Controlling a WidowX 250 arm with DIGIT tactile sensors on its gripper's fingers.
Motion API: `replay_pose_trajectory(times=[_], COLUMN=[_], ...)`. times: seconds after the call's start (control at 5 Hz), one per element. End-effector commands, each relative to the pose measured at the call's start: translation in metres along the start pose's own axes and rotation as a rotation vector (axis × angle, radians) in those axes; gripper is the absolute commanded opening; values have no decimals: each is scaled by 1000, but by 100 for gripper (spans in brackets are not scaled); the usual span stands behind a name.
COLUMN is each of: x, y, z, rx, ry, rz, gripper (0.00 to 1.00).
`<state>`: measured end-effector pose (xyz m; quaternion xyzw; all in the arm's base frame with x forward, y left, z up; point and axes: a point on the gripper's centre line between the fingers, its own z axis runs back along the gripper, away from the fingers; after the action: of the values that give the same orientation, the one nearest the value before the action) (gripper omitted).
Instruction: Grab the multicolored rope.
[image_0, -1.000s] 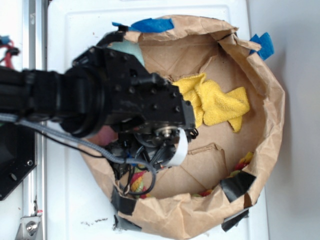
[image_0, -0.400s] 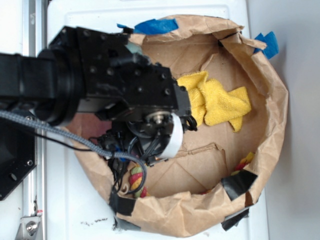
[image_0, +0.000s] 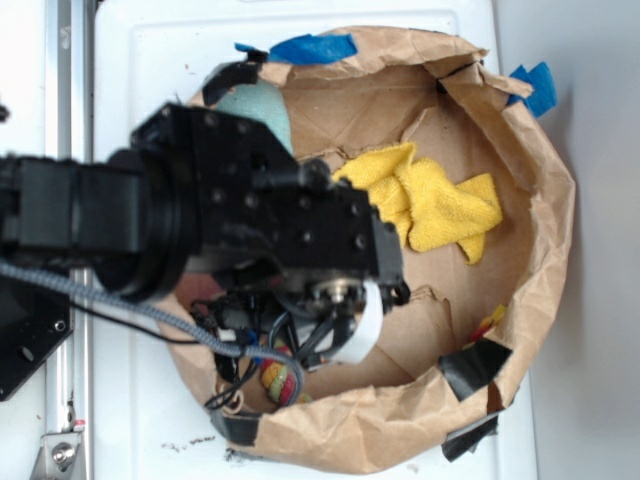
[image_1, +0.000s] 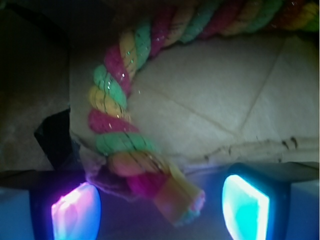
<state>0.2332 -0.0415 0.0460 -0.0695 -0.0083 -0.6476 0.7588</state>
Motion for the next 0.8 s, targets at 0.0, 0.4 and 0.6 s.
replay_pose_trajectory(times=[0.0,0.4,0.6], x=[15,14,12], y=[-13,-5,-1], z=[3,-13,-22], rx=[76,52,35], ry=[13,70,89], rz=[-162,-135,-114], gripper=[100,100,100])
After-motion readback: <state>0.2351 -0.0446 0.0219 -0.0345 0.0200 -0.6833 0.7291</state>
